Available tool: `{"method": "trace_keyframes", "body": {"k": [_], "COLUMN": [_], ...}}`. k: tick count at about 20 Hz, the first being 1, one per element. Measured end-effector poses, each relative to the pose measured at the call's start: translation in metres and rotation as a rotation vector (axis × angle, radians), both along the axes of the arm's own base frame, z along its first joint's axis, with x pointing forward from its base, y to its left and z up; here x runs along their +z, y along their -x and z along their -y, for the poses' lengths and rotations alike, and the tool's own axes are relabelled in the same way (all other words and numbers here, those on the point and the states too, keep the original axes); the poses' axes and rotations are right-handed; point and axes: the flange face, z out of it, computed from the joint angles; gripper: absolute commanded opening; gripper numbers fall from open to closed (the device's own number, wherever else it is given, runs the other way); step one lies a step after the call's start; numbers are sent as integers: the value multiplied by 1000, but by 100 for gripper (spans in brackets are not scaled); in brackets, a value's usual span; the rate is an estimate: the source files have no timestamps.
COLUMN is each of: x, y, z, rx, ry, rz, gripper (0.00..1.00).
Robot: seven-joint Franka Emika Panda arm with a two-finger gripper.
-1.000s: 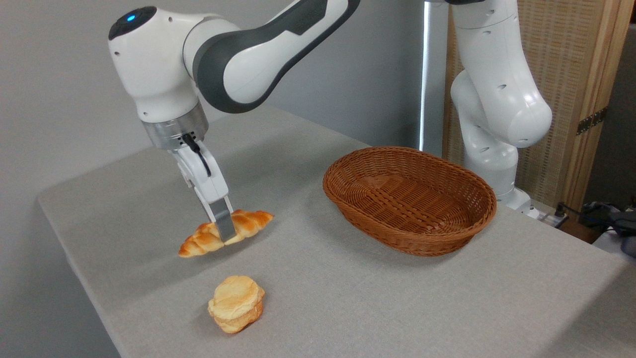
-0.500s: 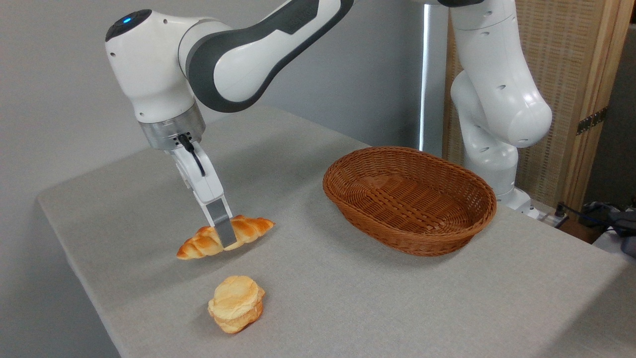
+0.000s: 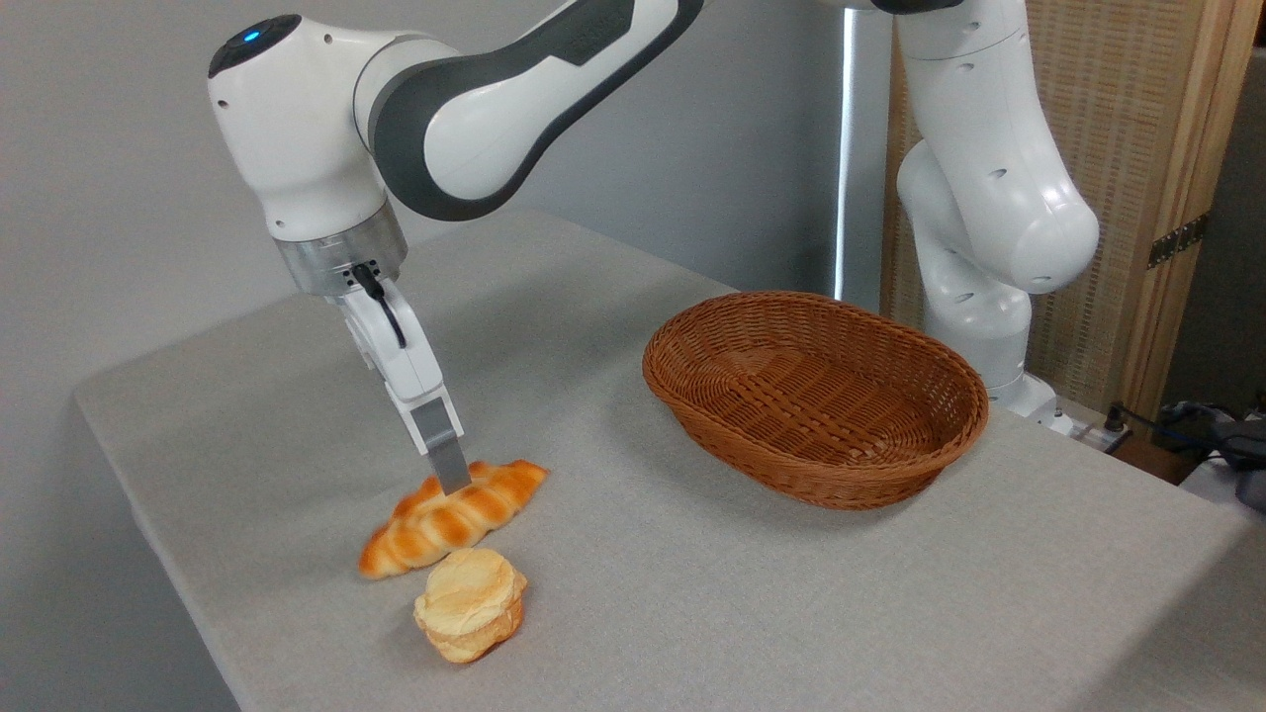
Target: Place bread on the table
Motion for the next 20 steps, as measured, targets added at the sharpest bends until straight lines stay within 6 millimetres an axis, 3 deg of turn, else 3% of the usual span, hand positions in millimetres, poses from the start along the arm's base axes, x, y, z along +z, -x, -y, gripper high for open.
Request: {"method": "trace_keyframes", "body": {"k": [4,6,8,11,14,16,20], "x": [12,40,81,134,162,168,166], "y": [0,0,4,23,41,46,45], "z": [-2,-12,-39,-110,-152,-156,-128], "rx": [5,23,87,200,264,277,305], "ry": [6,19,30,40,44,47,47], "rz": [19,66,118,118,101,107,97], "gripper": [100,100,100,100,100,100,100]}}
